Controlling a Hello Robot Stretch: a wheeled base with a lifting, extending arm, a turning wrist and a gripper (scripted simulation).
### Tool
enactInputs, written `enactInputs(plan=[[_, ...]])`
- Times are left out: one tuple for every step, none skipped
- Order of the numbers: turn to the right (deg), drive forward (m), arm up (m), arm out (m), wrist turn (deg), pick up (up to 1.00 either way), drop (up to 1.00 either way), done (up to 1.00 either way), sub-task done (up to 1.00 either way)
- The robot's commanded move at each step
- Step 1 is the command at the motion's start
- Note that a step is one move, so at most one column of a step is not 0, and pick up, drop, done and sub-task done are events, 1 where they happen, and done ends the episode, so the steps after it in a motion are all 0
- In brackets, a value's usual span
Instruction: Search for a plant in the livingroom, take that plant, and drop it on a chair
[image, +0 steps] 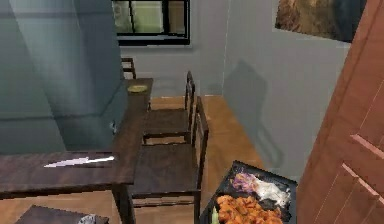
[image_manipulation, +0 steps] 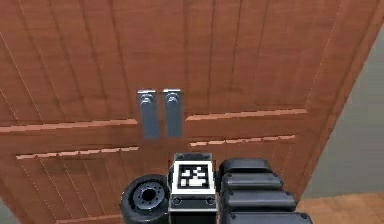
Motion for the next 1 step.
enactInputs(plan=[[-45.0, 0.0, 0.0, 0.0, 0.0, 0.0, 0.0, 0.0, 0.0]])
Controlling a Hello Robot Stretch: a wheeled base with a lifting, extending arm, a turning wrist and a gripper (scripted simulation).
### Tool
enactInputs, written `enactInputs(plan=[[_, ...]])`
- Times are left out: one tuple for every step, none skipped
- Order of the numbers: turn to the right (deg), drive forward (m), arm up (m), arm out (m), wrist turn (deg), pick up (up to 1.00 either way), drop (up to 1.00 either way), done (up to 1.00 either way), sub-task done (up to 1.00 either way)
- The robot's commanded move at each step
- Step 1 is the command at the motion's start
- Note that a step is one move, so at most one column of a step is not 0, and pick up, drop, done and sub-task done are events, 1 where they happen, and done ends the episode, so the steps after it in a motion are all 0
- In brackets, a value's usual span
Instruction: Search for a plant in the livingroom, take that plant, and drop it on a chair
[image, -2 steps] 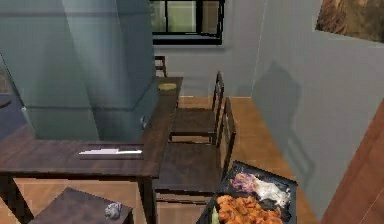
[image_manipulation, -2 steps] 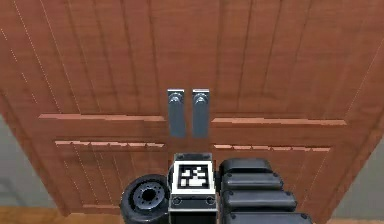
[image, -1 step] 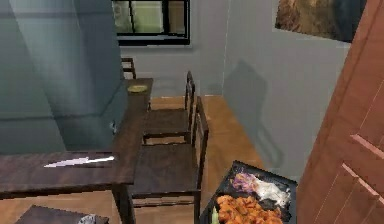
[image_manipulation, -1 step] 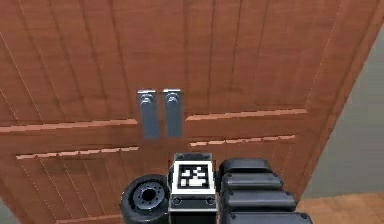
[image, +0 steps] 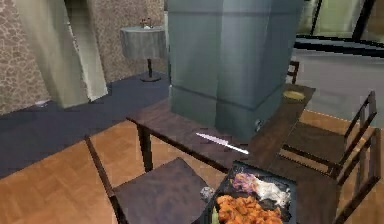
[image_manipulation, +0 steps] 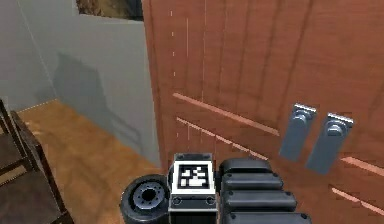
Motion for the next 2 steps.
enactInputs(plan=[[-6.0, 0.0, 0.0, 0.0, 0.0, 0.0, 0.0, 0.0, 0.0], [-45.0, 0.0, 0.0, 0.0, 0.0, 0.0, 0.0, 0.0, 0.0]])
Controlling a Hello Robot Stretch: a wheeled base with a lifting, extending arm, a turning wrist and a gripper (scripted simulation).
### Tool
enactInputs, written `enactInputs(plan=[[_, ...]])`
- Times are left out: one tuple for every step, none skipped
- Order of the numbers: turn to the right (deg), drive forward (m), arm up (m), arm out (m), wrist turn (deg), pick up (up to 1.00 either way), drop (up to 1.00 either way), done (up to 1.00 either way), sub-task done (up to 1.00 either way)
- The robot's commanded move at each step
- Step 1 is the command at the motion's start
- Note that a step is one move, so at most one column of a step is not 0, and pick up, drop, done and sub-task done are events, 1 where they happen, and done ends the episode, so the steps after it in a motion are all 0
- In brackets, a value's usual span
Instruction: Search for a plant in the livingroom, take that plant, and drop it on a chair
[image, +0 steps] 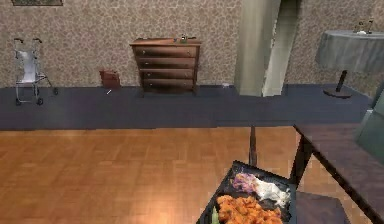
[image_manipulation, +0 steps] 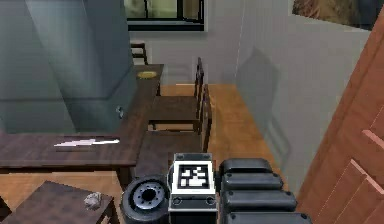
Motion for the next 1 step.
enactInputs(plan=[[0.0, 0.4, 0.0, 0.0, 0.0, 0.0, 0.0, 0.0, 0.0]])
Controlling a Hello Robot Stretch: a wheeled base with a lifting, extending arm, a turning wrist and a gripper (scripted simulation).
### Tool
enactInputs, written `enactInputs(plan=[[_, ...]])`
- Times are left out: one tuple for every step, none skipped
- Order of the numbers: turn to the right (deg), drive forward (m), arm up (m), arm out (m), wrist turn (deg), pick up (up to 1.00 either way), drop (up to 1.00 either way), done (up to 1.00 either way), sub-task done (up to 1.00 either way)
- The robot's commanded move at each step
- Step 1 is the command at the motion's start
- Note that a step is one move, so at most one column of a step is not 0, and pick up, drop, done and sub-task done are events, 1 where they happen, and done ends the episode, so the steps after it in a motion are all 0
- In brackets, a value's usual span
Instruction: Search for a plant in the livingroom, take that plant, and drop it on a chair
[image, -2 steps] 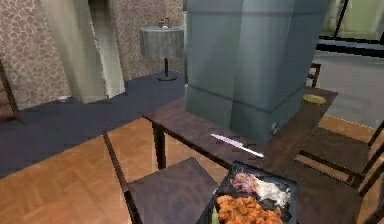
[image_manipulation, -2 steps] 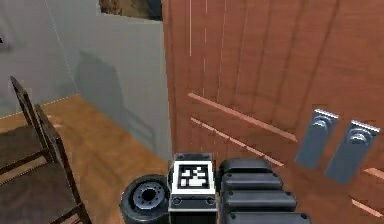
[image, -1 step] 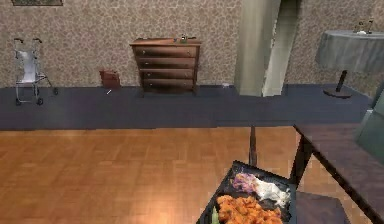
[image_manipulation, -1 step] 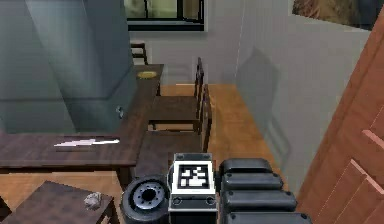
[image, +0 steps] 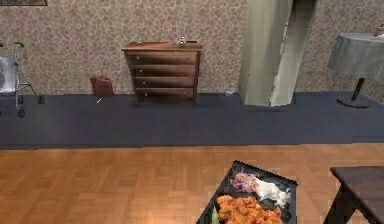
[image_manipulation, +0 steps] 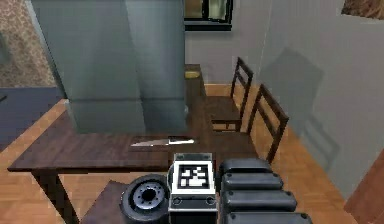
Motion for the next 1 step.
enactInputs(plan=[[3.0, 0.0, 0.0, 0.0, 0.0, 0.0, 0.0, 0.0, 0.0]])
